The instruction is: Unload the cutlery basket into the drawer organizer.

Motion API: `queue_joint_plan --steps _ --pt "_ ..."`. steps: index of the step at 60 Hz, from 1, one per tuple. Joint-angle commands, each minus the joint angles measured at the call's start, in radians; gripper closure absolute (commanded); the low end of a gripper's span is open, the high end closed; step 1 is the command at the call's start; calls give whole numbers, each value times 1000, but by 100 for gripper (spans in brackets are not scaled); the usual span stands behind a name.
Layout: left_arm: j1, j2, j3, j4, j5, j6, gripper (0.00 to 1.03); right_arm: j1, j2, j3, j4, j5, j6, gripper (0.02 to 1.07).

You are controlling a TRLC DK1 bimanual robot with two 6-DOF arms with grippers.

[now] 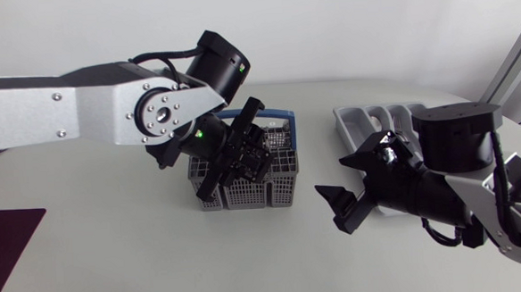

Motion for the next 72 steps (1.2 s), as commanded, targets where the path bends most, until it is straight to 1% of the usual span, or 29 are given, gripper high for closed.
queue_joint_plan --steps 1,5,14,33,53,66,72 --pt "-7 26 -33 -2 -11 37 72 8 -10 -25 -8 -1 -18 17" --pt "-9 26 -39 -1 -11 37 81 8 -16 -28 -8 -1 -18 17" --pt "-9 29 -45 2 -26 36 86 8 -22 -31 -8 -1 -21 17" --pt "-10 -30 -47 8 -26 30 86 43 -47 -29 -24 22 -24 17" --pt "-10 -161 -74 11 -26 23 86 152 -80 -28 -47 116 -21 17" --pt "-18 -250 -103 50 -26 -1 86 238 -125 -36 -56 206 -13 17" --pt "-18 -285 -106 56 -26 -23 86 255 -148 -40 -65 220 -12 17"
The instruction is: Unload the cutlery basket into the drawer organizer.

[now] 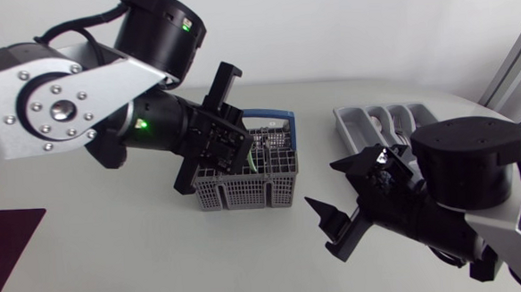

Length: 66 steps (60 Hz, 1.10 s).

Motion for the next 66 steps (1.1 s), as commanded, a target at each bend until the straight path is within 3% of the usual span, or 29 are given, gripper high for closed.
queue_joint_plan --steps 1,14,30,41,57,66 --pt "-9 -52 -28 15 -7 -22 86 16 -26 -28 -10 20 2 17" --pt "-17 -111 -11 58 16 -206 86 15 -107 -54 -13 35 -10 17" --pt "-72 -29 93 33 23 -699 85 18 -210 -62 -24 35 -40 17" --pt "-80 67 178 -51 135 -967 85 49 -210 -66 -16 36 -67 17" --pt "-57 155 248 -123 265 -1199 85 90 -199 -86 73 129 -139 18" --pt "-50 190 281 -151 306 -1289 86 104 -156 -108 154 167 -177 32"
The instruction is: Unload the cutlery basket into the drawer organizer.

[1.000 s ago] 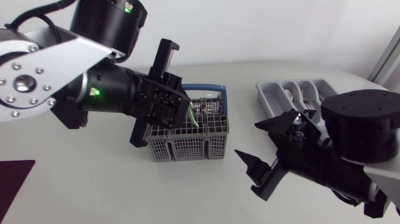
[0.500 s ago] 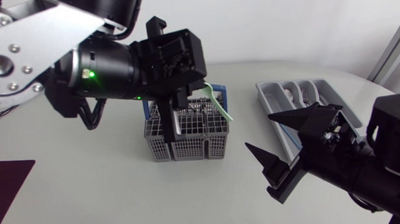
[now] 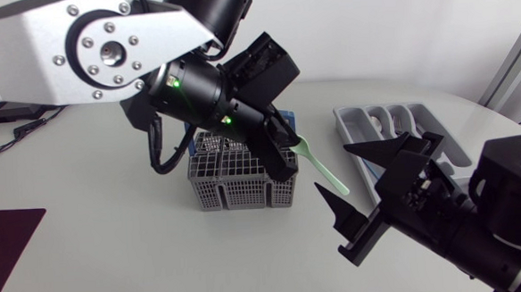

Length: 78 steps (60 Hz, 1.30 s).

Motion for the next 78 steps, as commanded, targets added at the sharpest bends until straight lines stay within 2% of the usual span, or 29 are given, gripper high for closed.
queue_joint_plan --steps 1,8,15,27,39,44,58,78 --pt "11 34 47 -20 27 -84 86 9 27 -34 38 20 -37 34" --pt "26 55 65 -45 61 -138 86 27 56 -47 90 53 -63 48" --pt "32 63 76 -68 76 -157 86 33 87 -46 128 73 -83 58" --pt "31 63 78 -77 90 -182 86 33 141 -41 168 86 -96 63" --pt "31 64 76 -80 95 -188 86 33 167 -40 196 96 -101 80" --pt "29 66 73 -82 98 -188 86 35 170 -38 202 99 -103 80" --pt "28 66 75 -85 116 -202 86 39 193 -32 205 107 -103 96" --pt "31 66 75 -91 142 -205 85 43 200 -24 199 115 -106 100"
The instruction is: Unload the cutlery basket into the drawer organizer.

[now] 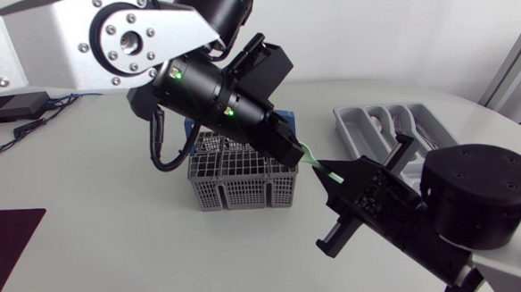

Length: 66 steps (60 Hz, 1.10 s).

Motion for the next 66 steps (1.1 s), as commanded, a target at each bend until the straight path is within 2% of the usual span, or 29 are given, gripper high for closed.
queue_joint_plan --steps 1,3,10,12,13,14,18,26,30,36,45,53,56,66 --pt "-1 21 30 -16 30 -28 84 9 17 -4 3 15 -18 100" --pt "-1 19 30 -16 30 -30 78 9 17 -4 0 15 -19 100" --pt "4 16 44 -16 32 -36 40 12 5 -7 -14 7 -22 100" --pt "5 13 47 -14 34 -37 31 12 -1 -7 -20 6 -21 100" --pt "5 13 49 -14 34 -37 30 12 -1 -7 -22 6 -21 100" --pt "8 9 53 -11 34 -45 19 12 -4 -7 -31 4 -21 100" --pt "18 -4 57 1 34 -46 7 9 -20 -12 -42 0 -21 100" --pt "53 -37 49 44 34 -53 5 -12 -75 -17 -102 -46 -19 100" --pt "82 -51 38 62 32 -45 5 -63 -109 -20 -140 -104 -18 100" --pt "122 -65 14 64 15 -19 5 -196 -139 -21 -200 -250 -18 100" --pt "131 -106 -63 111 -92 44 5 -435 -153 -21 -261 -503 -59 100" --pt "143 -146 -124 131 -118 72 5 -656 -136 -15 -304 -726 -128 99" --pt "151 -165 -149 137 -118 82 5 -725 -127 -15 -324 -792 -171 99" --pt "179 -211 -209 153 -121 104 5 -879 -96 -20 -359 -917 -312 99"
